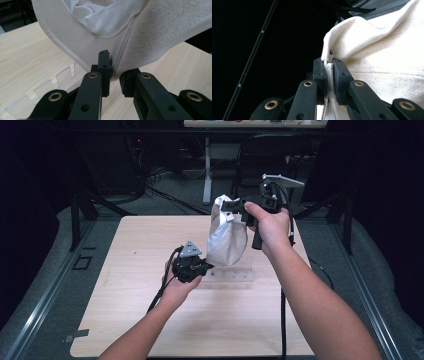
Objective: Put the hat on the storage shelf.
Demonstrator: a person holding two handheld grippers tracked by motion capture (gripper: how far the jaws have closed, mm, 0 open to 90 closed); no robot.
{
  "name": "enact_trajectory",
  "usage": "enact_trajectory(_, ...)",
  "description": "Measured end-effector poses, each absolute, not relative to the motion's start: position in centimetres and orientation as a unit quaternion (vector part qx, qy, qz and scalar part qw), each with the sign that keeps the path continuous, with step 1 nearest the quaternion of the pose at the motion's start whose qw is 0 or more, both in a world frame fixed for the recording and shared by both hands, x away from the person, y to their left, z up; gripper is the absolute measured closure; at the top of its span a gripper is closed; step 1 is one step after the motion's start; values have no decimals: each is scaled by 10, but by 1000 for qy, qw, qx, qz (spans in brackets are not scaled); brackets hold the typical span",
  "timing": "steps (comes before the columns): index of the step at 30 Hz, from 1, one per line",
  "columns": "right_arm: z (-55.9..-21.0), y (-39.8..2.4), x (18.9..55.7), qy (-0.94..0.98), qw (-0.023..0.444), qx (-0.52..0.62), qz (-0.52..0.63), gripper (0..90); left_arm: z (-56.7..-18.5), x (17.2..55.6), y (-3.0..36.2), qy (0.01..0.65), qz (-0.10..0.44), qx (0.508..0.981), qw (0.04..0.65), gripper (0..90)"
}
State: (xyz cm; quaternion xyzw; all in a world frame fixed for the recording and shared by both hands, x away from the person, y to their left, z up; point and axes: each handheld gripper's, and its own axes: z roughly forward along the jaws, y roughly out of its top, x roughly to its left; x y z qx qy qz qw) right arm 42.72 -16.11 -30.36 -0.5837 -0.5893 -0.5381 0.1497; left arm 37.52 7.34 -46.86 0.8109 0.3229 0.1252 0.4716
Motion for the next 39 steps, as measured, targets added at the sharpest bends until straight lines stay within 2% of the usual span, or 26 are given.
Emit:
enact_trajectory(14, -321, -149, 430, -601, 162, -586, -518, 815, -489, 371, 82, 336, 108, 809, 470, 813)
enact_trajectory(28, -328, -131, 428, -624, 164, -576, -502, 814, -504, 362, 82, 375, 119, 789, 472, 828)
enact_trajectory(39, -341, -136, 431, -620, 168, -587, -493, 814, -509, 362, 78, 383, 132, 806, 431, 847)
